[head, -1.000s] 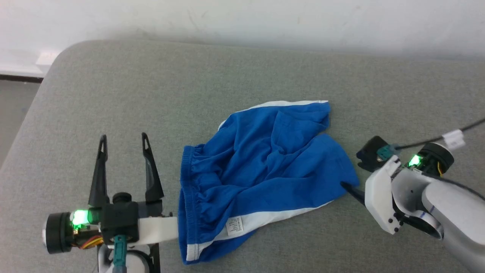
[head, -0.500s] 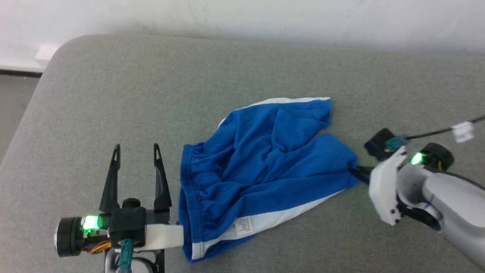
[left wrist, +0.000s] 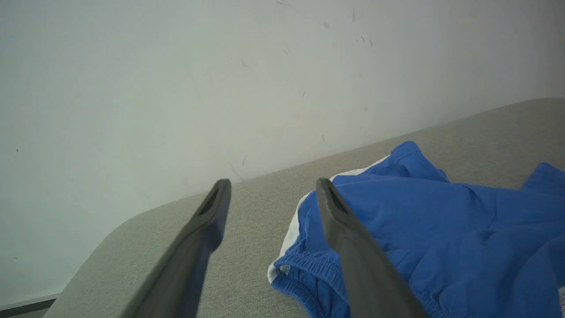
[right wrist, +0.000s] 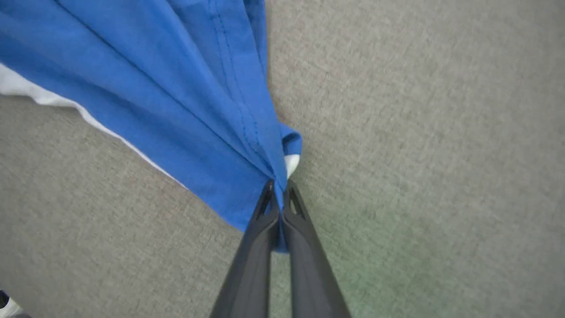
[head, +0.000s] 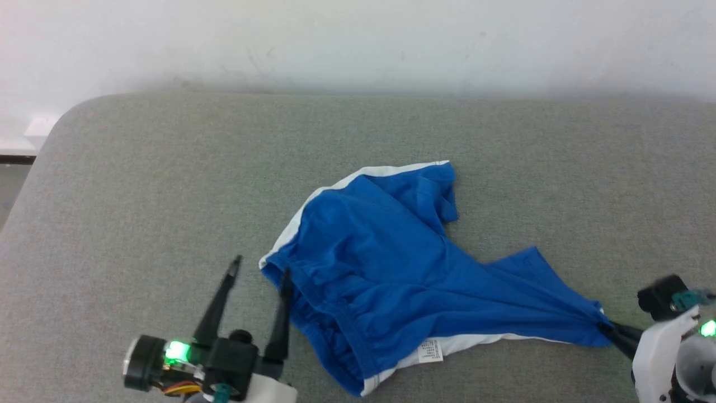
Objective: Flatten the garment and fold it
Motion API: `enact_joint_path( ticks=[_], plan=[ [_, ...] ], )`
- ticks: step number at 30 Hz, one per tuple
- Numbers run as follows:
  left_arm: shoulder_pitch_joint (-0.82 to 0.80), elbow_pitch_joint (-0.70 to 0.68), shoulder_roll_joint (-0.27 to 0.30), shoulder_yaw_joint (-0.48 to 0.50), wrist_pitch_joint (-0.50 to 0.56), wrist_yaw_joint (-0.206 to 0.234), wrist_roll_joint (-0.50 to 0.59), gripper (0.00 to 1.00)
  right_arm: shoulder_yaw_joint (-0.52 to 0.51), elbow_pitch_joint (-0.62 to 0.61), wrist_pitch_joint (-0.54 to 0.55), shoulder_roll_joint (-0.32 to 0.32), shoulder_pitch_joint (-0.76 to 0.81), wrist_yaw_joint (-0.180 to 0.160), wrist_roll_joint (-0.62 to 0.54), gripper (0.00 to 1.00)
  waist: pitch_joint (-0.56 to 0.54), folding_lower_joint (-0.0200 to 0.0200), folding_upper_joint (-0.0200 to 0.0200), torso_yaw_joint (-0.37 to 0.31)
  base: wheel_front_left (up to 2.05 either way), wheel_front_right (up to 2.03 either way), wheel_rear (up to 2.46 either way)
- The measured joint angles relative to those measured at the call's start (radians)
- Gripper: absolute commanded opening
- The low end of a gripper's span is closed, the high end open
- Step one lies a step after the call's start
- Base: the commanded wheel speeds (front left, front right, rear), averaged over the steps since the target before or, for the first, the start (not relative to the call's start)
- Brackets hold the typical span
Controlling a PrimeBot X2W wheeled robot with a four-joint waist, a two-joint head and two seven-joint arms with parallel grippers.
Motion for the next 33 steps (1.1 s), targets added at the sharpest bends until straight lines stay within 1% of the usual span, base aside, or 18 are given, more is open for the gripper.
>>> enact_joint_path(
  ticks=[1,2,3,7,10,12,14,17,20,25,28,30,33],
  plan=[
    [0.000,0.010,0.002,-0.012,0.000,-0.017,0.001,1.00,-0.017,0.012,-0.001,0.010,0.026,0.000,-0.004,0.00,-0.002,0.0000,0.0000,-0.002,0.00,0.00,0.00],
    [0.000,0.019,0.005,-0.027,0.000,-0.037,0.005,1.00,-0.044,0.030,-0.004,0.025,0.047,0.000,-0.004,0.79,-0.004,0.0000,0.0000,-0.004,0.00,0.00,0.00],
    [0.000,0.032,0.011,-0.043,0.000,-0.060,0.009,1.00,-0.066,0.042,-0.013,0.042,0.061,0.000,-0.010,1.00,-0.006,0.0000,0.0000,-0.005,0.00,0.00,0.00],
    [0.000,0.076,0.045,-0.102,0.000,-0.155,0.010,1.00,-0.176,0.061,-0.111,0.103,0.103,0.000,-0.050,1.00,-0.014,0.0000,0.0000,-0.003,0.00,0.00,0.00],
    [-0.001,0.093,0.079,-0.137,0.005,-0.229,0.007,1.00,-0.268,0.070,-0.182,0.120,0.122,0.000,-0.123,1.00,-0.022,0.0000,0.0000,-0.001,0.00,0.00,0.00],
    [-0.002,0.093,0.097,-0.160,0.058,-0.284,-0.004,1.00,-0.332,0.070,-0.212,0.133,0.138,0.000,-0.164,1.00,-0.027,0.0000,0.0000,0.000,0.00,0.00,0.00],
    [-0.004,0.085,0.109,-0.186,0.140,-0.341,-0.024,1.00,-0.389,0.061,-0.230,0.152,0.161,0.000,-0.203,1.00,-0.029,0.0000,0.0000,-0.003,0.00,0.00,0.00],
    [-0.016,0.056,0.121,-0.222,0.249,-0.406,-0.060,1.00,-0.461,0.031,-0.232,0.180,0.196,0.000,-0.260,1.00,-0.028,0.0000,0.0000,-0.010,0.00,0.00,0.00],
    [-0.044,0.031,0.129,-0.262,0.353,-0.441,-0.099,1.00,-0.514,-0.018,-0.211,0.206,0.226,0.000,-0.311,1.00,-0.023,0.0000,0.0000,-0.021,0.00,0.00,0.00],
    [-0.090,0.008,0.156,-0.353,0.509,-0.462,-0.193,1.00,-0.591,-0.108,-0.166,0.255,0.268,0.000,-0.384,1.00,-0.008,0.0000,0.0000,-0.051,0.00,0.00,0.00],
    [-0.135,0.003,0.175,-0.398,0.548,-0.462,-0.218,1.00,-0.621,-0.147,-0.142,0.282,0.283,0.000,-0.416,1.00,0.005,0.0000,0.0000,-0.072,0.00,0.00,0.00],
    [-0.167,0.011,0.174,-0.416,0.563,-0.463,-0.251,1.00,-0.634,-0.171,-0.130,0.294,0.290,0.000,-0.433,1.00,0.018,0.0001,0.0000,-0.085,0.00,0.00,0.00],
    [-0.212,0.054,0.178,-0.442,0.579,-0.463,-0.257,1.00,-0.648,-0.190,-0.115,0.315,0.297,0.000,-0.452,1.00,0.039,0.0002,0.0000,-0.104,0.00,0.00,0.00]
  ],
)
